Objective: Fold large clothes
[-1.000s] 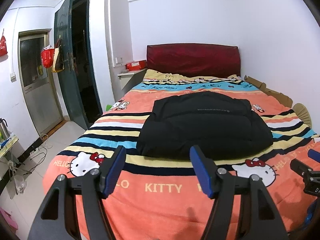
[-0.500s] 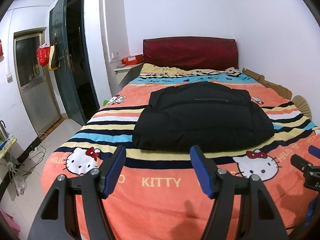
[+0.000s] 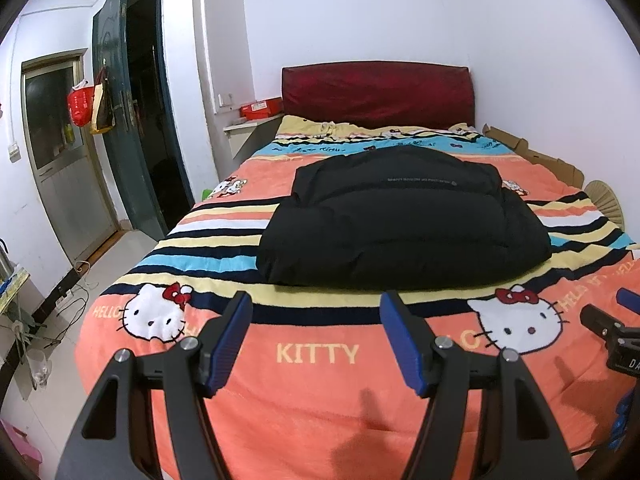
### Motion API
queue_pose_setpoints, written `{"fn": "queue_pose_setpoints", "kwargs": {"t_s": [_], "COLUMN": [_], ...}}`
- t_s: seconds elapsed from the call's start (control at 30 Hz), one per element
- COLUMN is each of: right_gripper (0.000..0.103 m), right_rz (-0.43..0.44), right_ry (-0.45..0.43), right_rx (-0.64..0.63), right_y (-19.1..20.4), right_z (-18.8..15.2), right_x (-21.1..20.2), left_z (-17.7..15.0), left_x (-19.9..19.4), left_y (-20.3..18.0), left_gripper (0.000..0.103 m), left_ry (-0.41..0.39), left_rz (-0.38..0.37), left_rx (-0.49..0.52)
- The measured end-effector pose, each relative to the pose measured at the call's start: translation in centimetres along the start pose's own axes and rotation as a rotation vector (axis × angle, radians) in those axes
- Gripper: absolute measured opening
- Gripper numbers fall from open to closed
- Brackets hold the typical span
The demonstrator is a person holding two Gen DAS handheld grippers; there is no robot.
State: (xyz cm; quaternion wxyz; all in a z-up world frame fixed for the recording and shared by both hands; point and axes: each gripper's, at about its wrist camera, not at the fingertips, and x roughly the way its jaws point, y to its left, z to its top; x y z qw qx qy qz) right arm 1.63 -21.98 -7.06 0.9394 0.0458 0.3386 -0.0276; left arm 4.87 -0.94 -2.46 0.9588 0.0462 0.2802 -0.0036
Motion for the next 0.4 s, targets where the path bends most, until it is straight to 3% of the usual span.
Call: {"fn": "queue_pose_setpoints", "kwargs": {"t_s": [0.4], "right_gripper": [0.103], "right_rz": [-0.020], "right_ry": [0.016], "right_rx": [0.004], "right_y": [-0.6], "right_z": [-0.3], "right_x": [0.9], "left_z": [-0.6], "left_x": [1.2], "left_y": [-0.8], "left_gripper": [0.065], "left_ry": [0.024], "left_rz": [-0.017], "left_rx": [0.031]}}
